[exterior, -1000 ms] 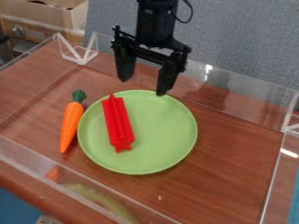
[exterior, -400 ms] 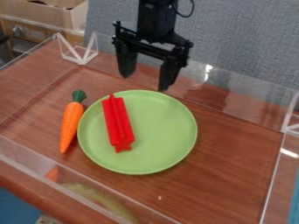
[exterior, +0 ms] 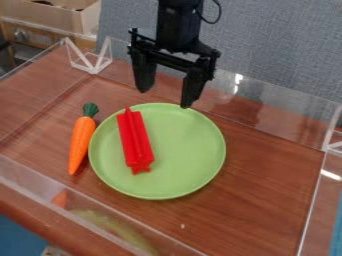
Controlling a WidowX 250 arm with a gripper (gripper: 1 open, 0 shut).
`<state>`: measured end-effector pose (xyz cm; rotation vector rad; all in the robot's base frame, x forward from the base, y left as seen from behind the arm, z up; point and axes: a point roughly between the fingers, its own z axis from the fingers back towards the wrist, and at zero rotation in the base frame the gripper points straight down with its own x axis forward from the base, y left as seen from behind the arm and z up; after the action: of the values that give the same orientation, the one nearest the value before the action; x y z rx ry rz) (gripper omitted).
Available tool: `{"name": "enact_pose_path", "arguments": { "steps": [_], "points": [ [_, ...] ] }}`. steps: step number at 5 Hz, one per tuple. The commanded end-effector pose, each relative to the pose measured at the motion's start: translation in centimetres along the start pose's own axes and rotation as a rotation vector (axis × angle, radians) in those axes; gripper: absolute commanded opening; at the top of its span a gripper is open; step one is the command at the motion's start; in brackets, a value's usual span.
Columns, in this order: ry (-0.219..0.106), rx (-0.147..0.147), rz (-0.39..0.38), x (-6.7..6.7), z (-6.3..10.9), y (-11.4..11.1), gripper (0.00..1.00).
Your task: Move the red object from the green plate to the table
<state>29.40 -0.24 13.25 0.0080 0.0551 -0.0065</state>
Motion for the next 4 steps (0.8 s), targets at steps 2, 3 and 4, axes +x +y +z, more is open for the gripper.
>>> {"name": "enact_pose_path", "arguments": {
  "steps": [2, 3, 4],
  "points": [
    [-0.024, 0.006, -0.013, 0.38, 0.67, -0.20, 1.00],
    [-0.028, 0.011, -0.014, 0.49, 0.75, -0.14, 1.00],
    [-0.037, 0.018, -0.016, 0.58, 0.94, -0.09, 1.00]
  ]
}}
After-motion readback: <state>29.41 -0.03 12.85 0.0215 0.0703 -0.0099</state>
